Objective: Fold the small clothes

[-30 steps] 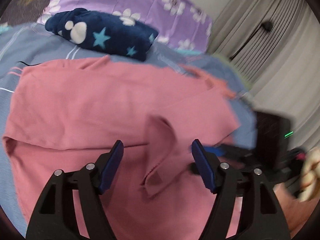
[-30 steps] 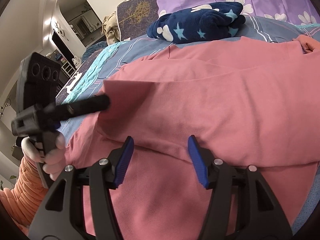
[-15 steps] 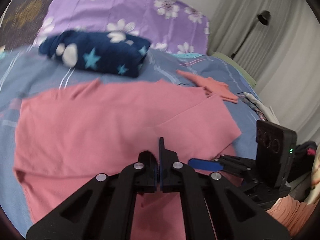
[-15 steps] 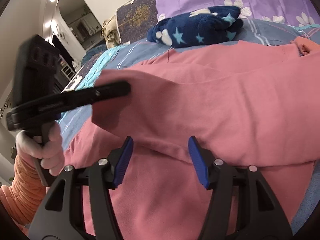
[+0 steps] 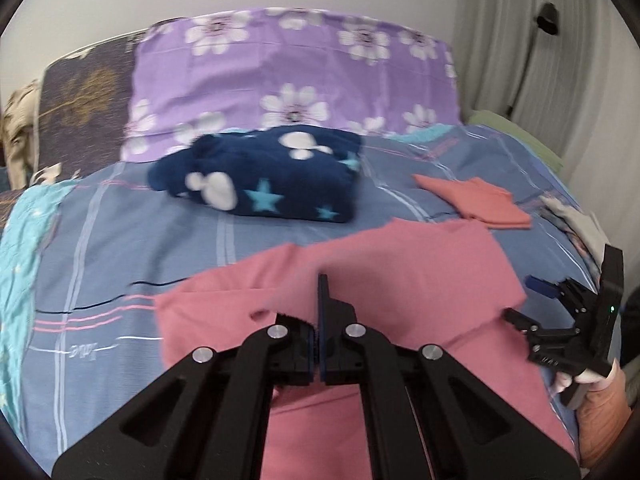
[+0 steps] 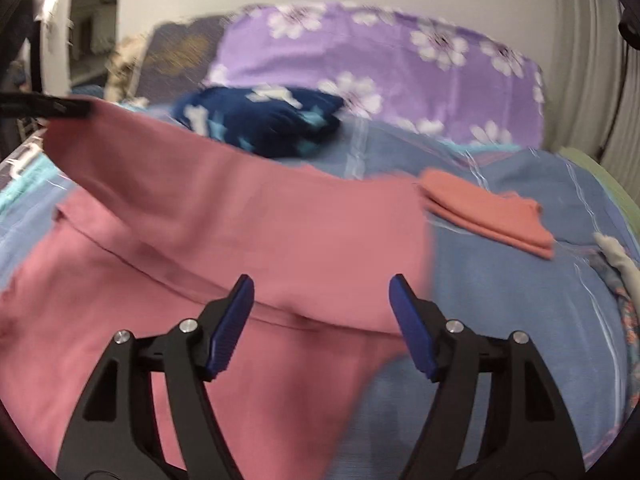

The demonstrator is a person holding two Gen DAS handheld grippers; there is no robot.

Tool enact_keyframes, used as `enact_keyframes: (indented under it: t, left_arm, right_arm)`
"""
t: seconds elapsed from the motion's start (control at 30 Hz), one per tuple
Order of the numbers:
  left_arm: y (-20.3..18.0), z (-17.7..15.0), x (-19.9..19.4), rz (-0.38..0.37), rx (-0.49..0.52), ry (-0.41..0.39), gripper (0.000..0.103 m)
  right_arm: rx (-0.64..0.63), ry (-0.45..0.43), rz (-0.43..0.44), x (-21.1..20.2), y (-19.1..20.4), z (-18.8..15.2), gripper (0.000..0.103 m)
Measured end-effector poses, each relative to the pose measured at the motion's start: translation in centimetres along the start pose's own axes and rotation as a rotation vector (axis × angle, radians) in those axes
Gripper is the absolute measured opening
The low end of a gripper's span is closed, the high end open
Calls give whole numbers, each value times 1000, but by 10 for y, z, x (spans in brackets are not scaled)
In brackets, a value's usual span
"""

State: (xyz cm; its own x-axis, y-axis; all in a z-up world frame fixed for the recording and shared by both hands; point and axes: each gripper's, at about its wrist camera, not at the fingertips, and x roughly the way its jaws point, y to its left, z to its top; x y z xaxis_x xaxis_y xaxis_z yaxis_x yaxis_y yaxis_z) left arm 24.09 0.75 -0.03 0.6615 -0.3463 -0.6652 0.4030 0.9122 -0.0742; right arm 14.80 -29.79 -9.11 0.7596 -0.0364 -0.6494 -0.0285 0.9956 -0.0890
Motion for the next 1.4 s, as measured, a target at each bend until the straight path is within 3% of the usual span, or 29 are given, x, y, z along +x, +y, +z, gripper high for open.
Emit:
enact_keyframes:
  t: [0.2,0.37,0.43,0.5,0.63,0.8,0.87,0.9,1.0,1.03,1.07,1.17,1.2,1.3,1.33,1.4]
  left_arm:
    - [33,3,-3,67,-33,11,1]
    - [59,-13,9,100,-79,41,1]
    - [71,-27,31,177,-64,97,2]
    - [84,-41,47,208,-79,149,3]
    - [114,-59,49,223,-180,162,5]
    - [121,-64,44,165,-217,140,14]
    - [116,-63,50,148,-216,145,36]
    - [115,-62,56,145,-214,152,40]
    - [113,-61,78,174,-209,202,39]
    - [113,-60,81,188,-209,200,25]
    - [110,-58,79,188,-202,175,6]
    - [96,-51,56,183,-167,35,7]
    - [92,-50,50,215,-142,-1,7]
    - [89,-47,40,455,-95,-51,7]
    - [90,-48,37,468,-111,-64,8]
    - [87,-52,27,384,-177,-89,12]
  right_arm:
    - [107,166,20,34,-35,-8,71]
    - [132,198,61,33,-40,-15,72]
    - [114,210,57,32,-37,-17,72]
    - [101,222,52,33,-37,-19,72]
    - [78,229,37,33,-35,-20,73]
    - [68,232,29,37,-32,-22,77]
    - [60,231,23,38,-31,-21,77]
    - [59,231,23,38,-30,-21,78]
    - [65,230,28,40,-31,-21,79]
    - [65,228,28,40,-31,-22,80]
    - [64,226,29,40,-31,-22,80]
    - [65,223,33,40,-31,-22,80]
    - [66,223,34,41,-32,-22,80]
    - [66,224,34,41,-31,-22,80]
    - [66,224,34,41,-31,-22,80]
    - [67,226,36,42,-31,-23,80]
